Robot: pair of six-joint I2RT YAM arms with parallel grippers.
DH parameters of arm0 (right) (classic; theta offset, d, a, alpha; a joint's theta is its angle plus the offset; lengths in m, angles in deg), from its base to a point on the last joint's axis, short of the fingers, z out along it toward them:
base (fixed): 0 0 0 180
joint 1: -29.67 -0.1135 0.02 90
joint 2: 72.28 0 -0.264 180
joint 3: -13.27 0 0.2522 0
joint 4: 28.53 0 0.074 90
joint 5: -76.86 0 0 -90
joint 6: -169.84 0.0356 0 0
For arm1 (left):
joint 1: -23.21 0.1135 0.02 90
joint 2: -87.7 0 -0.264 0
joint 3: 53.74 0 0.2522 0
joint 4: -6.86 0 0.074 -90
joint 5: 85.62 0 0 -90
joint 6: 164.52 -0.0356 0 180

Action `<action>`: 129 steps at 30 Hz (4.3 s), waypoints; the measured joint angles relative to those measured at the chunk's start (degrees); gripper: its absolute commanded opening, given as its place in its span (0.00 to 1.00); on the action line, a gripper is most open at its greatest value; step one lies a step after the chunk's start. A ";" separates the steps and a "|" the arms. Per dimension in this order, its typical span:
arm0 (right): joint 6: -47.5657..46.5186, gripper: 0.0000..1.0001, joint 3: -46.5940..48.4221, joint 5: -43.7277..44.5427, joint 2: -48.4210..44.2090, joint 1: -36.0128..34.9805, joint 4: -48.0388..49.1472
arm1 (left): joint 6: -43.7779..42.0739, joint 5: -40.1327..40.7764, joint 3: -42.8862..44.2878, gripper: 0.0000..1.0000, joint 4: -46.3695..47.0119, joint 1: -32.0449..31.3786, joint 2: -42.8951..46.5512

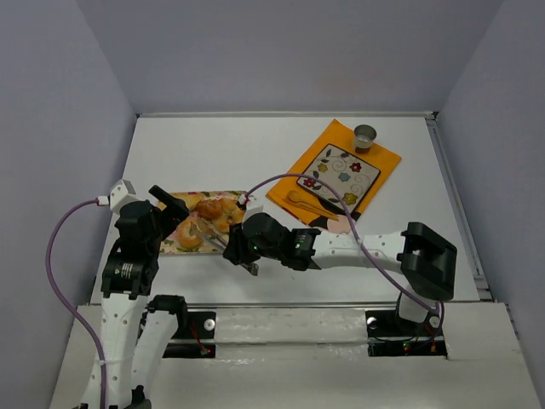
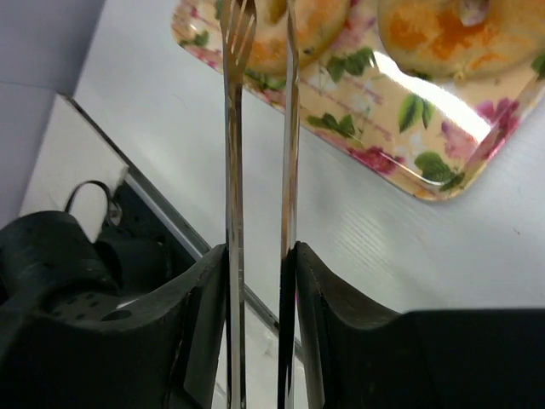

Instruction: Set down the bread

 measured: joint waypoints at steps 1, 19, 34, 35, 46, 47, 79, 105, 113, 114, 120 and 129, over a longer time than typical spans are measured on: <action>0.79 0.46 0.02 -0.26 0.81 0.00 -0.74 | -0.02 -0.02 0.00 0.99 0.00 0.00 0.00; 15.87 0.56 7.21 0.39 10.88 0.00 -6.19 | -0.35 -1.73 0.00 0.99 0.09 0.00 -0.04; 19.98 0.41 11.02 -0.48 14.82 0.00 -7.43 | -0.98 -2.51 0.00 0.99 0.55 0.00 1.11; 19.96 0.39 11.34 -0.96 15.08 -0.02 -7.52 | -0.96 -2.49 0.00 0.99 0.52 0.00 1.27; 19.91 0.07 11.61 -1.86 15.28 0.00 -8.33 | -0.94 -2.21 0.00 0.99 0.52 0.00 1.62; 19.76 0.07 11.61 -1.84 15.26 0.00 -8.31 | -0.94 -2.12 0.00 0.99 0.52 0.00 1.66; 0.28 0.07 -10.49 11.93 -22.62 15.87 -1.49 | 0.85 0.90 0.00 0.99 0.42 0.00 4.50; -1.73 0.56 -23.50 7.56 -26.64 48.48 -8.15 | 0.83 0.63 0.00 0.99 0.42 0.00 -0.79; -1.73 0.65 -23.47 8.20 -30.49 48.48 -10.47 | 0.83 0.66 0.00 0.99 0.42 0.00 -0.72; -1.70 0.64 -23.47 8.41 -30.80 48.48 -10.64 | 0.83 0.66 0.00 0.99 0.42 0.00 -0.70; -0.87 0.59 -23.47 13.97 -37.16 48.48 -15.23 | 0.83 0.66 0.00 0.99 0.42 0.00 -0.70; 0.09 0.62 -28.72 20.63 -47.45 56.02 -18.69 | 0.81 0.63 0.00 0.99 0.42 0.00 -0.70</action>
